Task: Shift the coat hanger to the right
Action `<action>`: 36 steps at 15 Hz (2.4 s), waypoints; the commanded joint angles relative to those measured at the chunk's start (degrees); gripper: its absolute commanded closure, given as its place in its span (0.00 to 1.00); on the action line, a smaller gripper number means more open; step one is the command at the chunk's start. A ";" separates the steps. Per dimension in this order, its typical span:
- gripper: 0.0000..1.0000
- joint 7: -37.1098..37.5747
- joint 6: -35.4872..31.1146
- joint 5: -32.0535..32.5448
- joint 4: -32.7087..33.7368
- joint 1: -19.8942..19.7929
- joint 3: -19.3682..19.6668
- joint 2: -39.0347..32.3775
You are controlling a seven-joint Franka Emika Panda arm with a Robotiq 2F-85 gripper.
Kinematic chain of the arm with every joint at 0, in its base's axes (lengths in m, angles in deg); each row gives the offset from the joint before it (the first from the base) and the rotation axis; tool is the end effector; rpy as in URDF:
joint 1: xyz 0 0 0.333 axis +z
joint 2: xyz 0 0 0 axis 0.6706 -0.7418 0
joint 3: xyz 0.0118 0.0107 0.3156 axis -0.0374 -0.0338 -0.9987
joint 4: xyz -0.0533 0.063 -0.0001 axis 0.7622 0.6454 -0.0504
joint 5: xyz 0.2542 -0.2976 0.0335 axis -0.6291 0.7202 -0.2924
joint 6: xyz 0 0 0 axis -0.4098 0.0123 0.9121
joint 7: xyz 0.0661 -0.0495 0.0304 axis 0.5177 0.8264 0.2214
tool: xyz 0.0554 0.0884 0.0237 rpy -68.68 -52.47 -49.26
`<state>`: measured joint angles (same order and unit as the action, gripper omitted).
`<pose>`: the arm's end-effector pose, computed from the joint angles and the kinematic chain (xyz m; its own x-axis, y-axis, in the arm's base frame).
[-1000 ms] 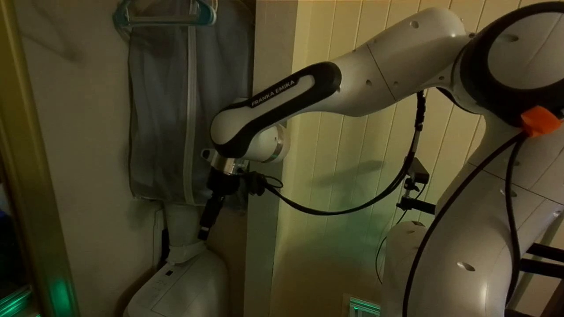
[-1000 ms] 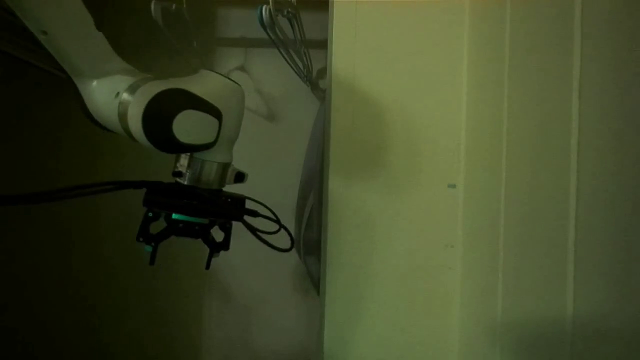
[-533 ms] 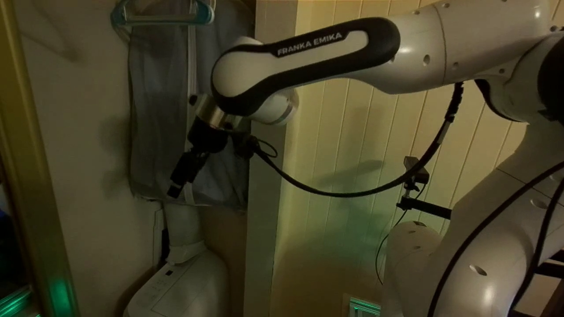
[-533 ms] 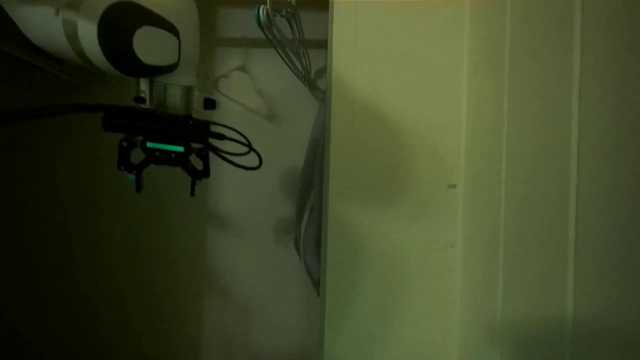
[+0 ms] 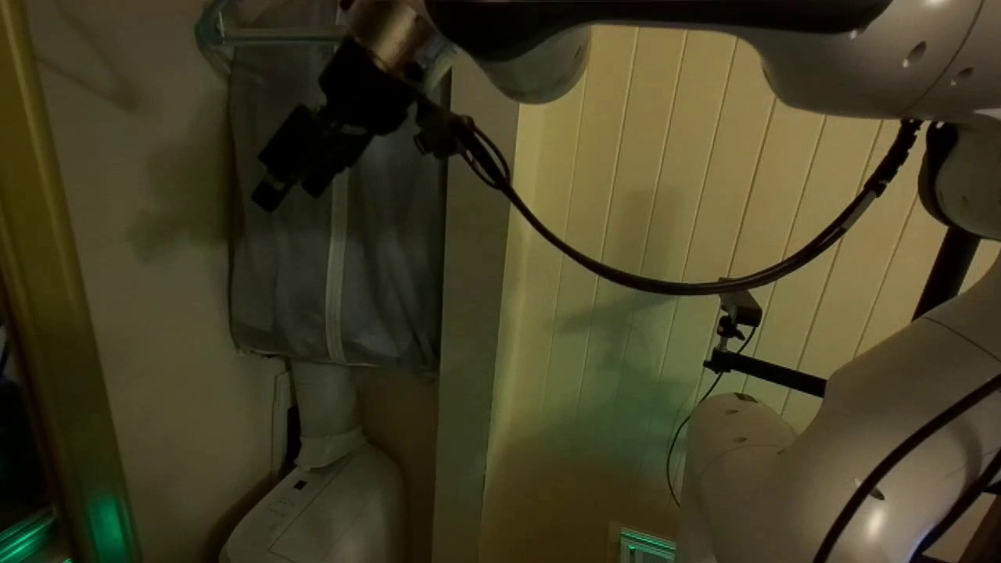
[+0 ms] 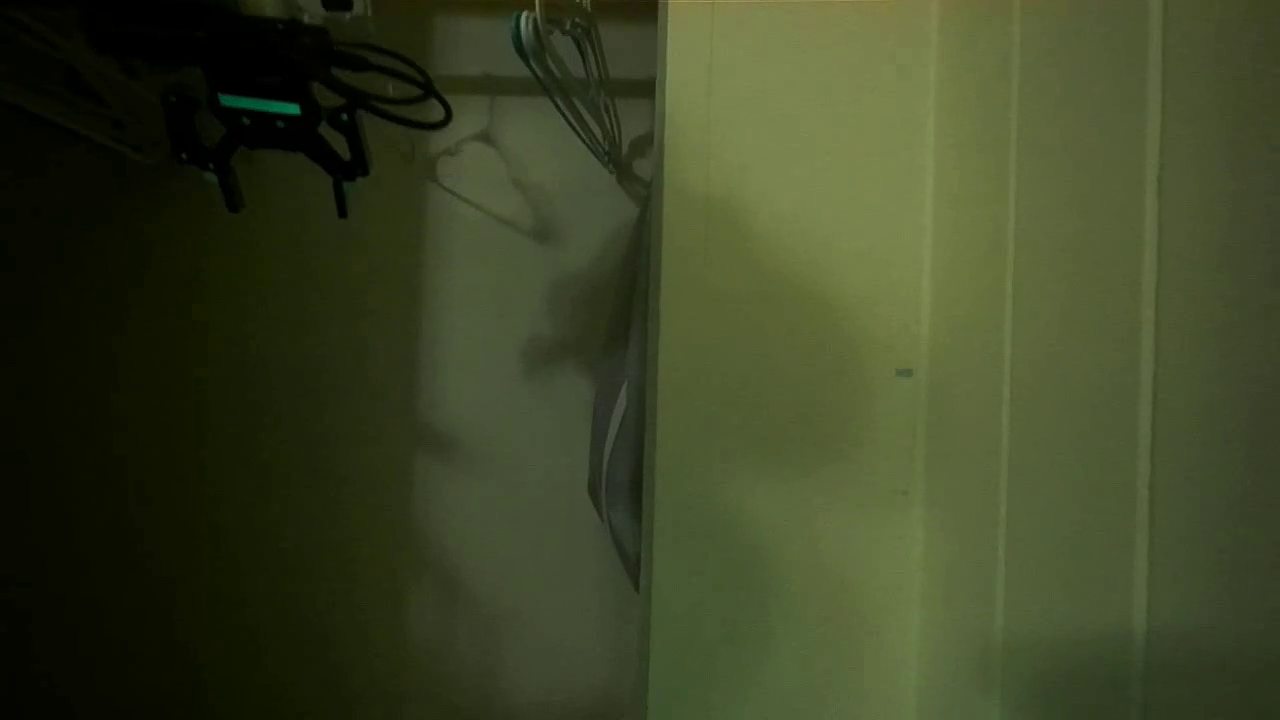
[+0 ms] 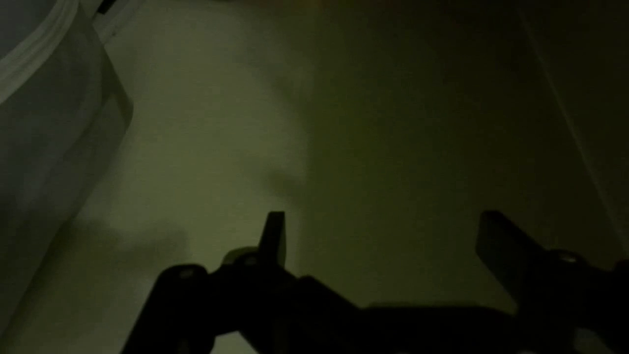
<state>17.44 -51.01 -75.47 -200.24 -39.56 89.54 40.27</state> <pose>0.3934 0.0075 0.6914 0.7364 0.2244 0.6383 0.2412 -0.9685 0.0622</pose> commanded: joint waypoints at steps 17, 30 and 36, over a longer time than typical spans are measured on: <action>0.00 13.44 -14.46 1.84 11.92 -0.84 -3.86 -1.08; 0.62 19.69 -26.96 4.93 13.98 -5.61 -6.39 -5.74; 1.00 20.71 -26.84 7.01 14.43 -6.89 -7.16 -3.98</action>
<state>35.83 -77.91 -70.91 -186.79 -45.03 83.31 35.54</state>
